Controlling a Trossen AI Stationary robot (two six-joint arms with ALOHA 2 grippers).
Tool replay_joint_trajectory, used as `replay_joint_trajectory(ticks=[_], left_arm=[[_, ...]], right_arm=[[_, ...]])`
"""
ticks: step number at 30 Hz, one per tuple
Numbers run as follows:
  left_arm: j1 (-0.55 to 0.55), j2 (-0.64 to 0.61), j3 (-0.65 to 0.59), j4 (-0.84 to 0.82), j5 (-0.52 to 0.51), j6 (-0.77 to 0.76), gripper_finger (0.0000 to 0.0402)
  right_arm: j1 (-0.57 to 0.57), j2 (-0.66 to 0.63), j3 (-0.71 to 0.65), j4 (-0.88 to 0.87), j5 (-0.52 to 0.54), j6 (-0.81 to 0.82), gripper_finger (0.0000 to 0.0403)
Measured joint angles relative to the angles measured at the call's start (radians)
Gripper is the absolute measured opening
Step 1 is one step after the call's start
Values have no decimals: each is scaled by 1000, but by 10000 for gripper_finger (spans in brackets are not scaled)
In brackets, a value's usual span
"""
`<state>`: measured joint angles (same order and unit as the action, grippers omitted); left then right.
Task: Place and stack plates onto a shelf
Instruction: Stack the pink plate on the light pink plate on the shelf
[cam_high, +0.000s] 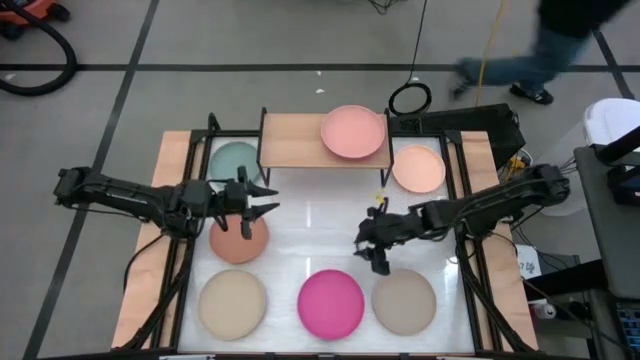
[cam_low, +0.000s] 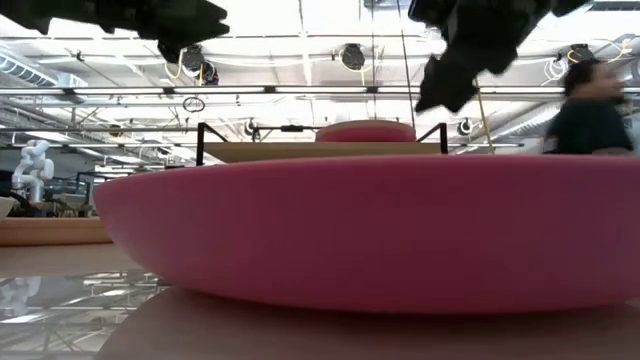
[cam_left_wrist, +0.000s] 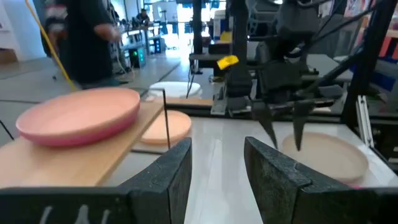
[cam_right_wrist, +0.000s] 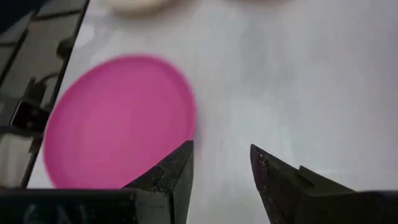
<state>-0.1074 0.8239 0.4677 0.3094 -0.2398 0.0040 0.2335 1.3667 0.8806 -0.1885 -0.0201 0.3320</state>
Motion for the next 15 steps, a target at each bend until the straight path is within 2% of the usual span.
replay_joint_trajectory(ticks=[9,15], left_arm=[[-6,0,-10,34,0,-21,152],[-6,0,-10,27,1,-30,152]], right_arm=[[50,219,0,124,-134,63,139],[58,281,0,182,-140,155,139]])
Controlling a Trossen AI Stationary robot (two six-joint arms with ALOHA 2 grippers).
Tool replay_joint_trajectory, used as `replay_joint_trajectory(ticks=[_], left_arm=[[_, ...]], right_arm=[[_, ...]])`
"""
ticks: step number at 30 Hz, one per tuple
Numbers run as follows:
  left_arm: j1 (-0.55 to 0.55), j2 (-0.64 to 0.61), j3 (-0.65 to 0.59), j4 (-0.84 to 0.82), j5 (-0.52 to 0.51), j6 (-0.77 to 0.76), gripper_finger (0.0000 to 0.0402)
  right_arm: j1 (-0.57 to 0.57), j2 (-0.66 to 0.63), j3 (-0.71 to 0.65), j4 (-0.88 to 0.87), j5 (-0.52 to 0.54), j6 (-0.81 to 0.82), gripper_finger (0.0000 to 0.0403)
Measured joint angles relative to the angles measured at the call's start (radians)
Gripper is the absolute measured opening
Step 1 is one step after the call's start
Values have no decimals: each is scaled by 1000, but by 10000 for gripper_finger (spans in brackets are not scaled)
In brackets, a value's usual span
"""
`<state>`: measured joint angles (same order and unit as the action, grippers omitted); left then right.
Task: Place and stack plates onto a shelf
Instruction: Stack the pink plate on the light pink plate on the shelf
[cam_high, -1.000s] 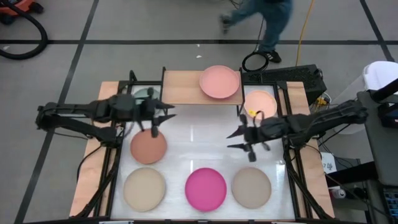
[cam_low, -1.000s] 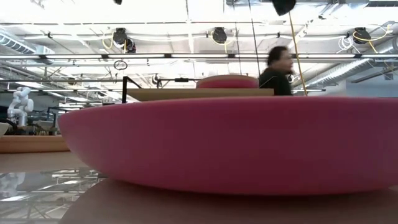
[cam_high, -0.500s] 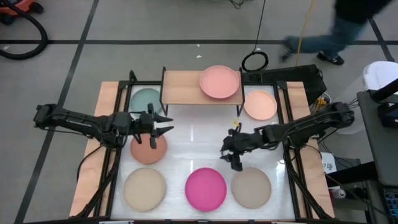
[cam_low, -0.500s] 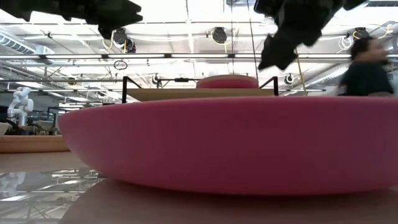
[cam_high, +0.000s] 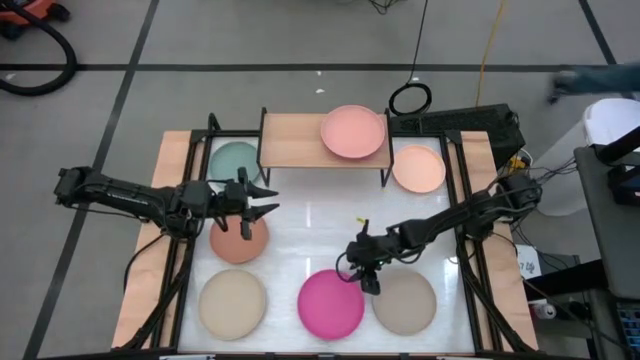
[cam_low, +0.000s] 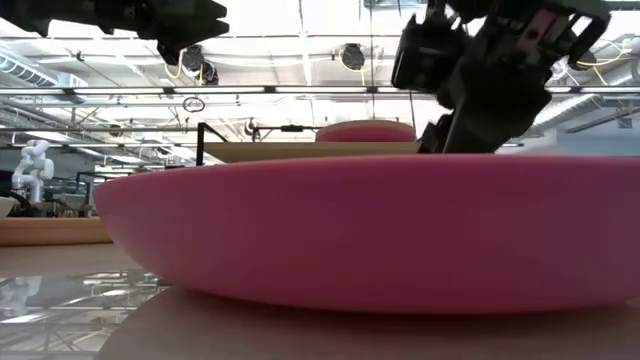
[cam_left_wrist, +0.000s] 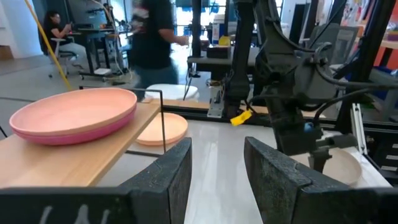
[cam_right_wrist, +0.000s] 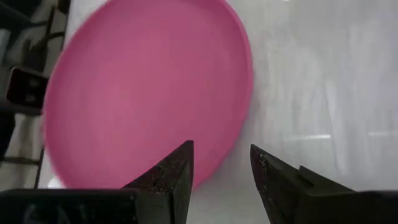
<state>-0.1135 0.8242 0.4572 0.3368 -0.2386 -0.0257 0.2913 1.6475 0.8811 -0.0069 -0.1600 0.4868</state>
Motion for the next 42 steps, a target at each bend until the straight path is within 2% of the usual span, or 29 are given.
replay_joint_trajectory(ticks=[6,12,15,19,22,34,42], left_arm=[[1,0,0,-4,1,-2,152],[1,0,0,-5,1,-3,152],[1,0,0,-5,1,-4,152],[1,0,0,-14,1,-5,152],[1,0,0,-24,1,-6,152],[1,0,0,-26,58,-4,152],[1,0,0,-26,55,-34,152]], right_arm=[[-1,79,0,30,-1,30,139],[-2,93,0,26,3,14,129],[-2,79,0,32,4,-8,95],[-2,58,0,43,7,-46,21],[-3,34,0,46,11,-73,7],[-58,-215,0,40,111,-174,1],[-221,-424,0,15,137,-265,1]])
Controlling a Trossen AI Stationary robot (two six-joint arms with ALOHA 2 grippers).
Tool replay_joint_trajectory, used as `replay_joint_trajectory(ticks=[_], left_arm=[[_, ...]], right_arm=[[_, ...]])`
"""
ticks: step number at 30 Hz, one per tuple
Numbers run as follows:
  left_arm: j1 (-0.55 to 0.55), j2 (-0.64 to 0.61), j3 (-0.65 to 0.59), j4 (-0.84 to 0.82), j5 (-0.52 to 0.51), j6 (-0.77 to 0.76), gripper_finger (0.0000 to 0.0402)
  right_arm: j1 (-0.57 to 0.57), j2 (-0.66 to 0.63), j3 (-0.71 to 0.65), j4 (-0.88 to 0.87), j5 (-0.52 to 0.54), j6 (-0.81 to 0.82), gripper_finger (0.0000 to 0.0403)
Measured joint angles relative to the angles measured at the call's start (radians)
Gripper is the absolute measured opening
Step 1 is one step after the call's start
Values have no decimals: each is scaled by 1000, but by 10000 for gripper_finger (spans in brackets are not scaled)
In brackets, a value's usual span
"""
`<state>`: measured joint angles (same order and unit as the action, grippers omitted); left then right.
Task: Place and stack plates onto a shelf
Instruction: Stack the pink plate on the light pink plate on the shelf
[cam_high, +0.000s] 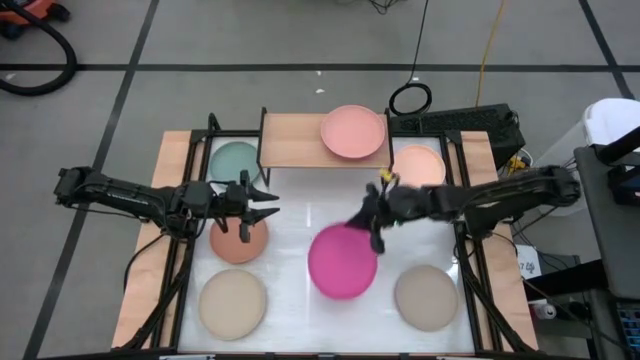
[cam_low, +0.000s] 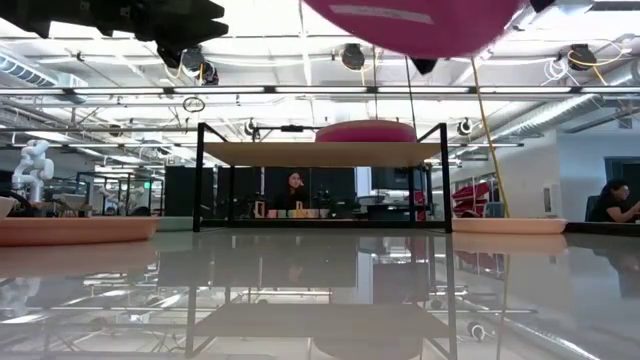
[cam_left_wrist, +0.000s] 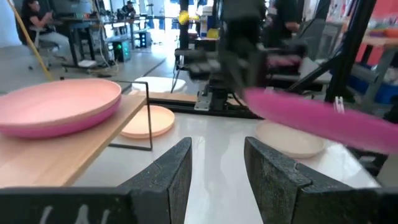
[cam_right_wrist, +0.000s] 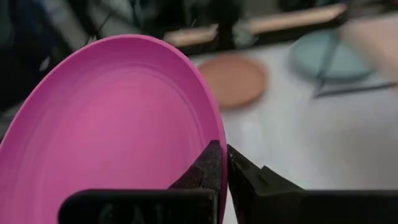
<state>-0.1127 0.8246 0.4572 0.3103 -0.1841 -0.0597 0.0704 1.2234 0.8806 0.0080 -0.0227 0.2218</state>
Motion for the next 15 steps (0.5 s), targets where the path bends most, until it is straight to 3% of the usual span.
replay_joint_trajectory(ticks=[7,15], left_arm=[[1,0,0,14,0,-54,152],[1,0,0,44,-1,-49,152]], right_arm=[[-247,-118,3,80,21,-52,1],[-550,-34,188,16,48,-132,0]])
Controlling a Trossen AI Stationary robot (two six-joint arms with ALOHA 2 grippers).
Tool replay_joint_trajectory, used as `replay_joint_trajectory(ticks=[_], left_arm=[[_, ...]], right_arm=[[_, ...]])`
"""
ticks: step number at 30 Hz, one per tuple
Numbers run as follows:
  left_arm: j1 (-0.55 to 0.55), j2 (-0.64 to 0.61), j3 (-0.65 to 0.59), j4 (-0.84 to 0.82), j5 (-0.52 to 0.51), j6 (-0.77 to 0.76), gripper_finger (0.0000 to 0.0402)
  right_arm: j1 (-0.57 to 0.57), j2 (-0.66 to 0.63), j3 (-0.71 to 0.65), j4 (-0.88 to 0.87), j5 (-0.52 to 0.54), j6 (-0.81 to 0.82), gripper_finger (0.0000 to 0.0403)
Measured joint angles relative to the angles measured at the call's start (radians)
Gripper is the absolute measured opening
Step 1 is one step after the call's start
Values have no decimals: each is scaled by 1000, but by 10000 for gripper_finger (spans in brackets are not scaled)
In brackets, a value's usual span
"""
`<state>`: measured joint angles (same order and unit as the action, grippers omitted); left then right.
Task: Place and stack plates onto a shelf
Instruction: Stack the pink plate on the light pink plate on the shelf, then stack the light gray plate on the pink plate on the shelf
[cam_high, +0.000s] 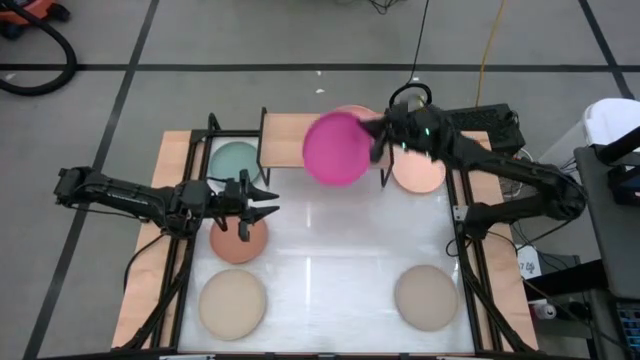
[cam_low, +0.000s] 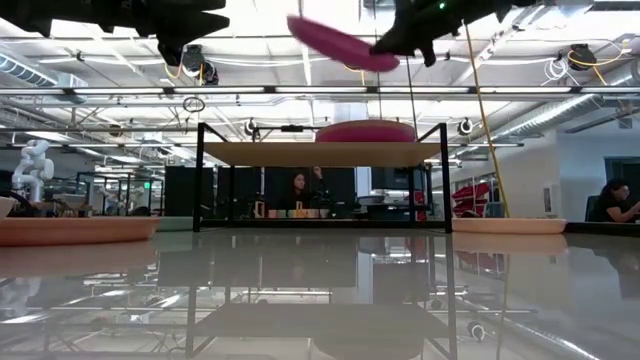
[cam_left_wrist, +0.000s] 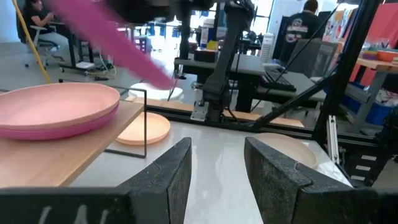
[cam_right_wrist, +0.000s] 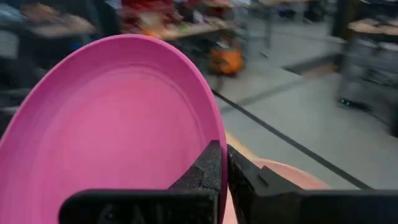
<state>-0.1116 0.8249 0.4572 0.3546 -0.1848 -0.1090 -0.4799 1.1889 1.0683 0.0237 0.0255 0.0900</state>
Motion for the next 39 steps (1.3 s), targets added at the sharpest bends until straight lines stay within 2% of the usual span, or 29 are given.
replay_joint_trajectory(ticks=[6,10,19,24,27,31,39], left_arm=[[0,0,0,2,0,9,152],[0,0,0,2,0,19,152],[0,0,0,1,-1,19,152],[0,0,0,1,-1,19,152],[0,0,0,1,-1,21,152],[0,0,0,-6,-1,25,152],[-3,0,0,-7,0,25,152]], right_arm=[[-163,129,160,-180,-17,-4,0],[-215,192,175,-222,-26,2,0],[-269,279,177,-241,-26,6,10],[-282,279,177,-254,-26,3,12],[-283,258,177,-281,-27,-56,16],[-281,226,177,-322,-3,-118,43],[-271,133,176,-342,-26,-141,153]])
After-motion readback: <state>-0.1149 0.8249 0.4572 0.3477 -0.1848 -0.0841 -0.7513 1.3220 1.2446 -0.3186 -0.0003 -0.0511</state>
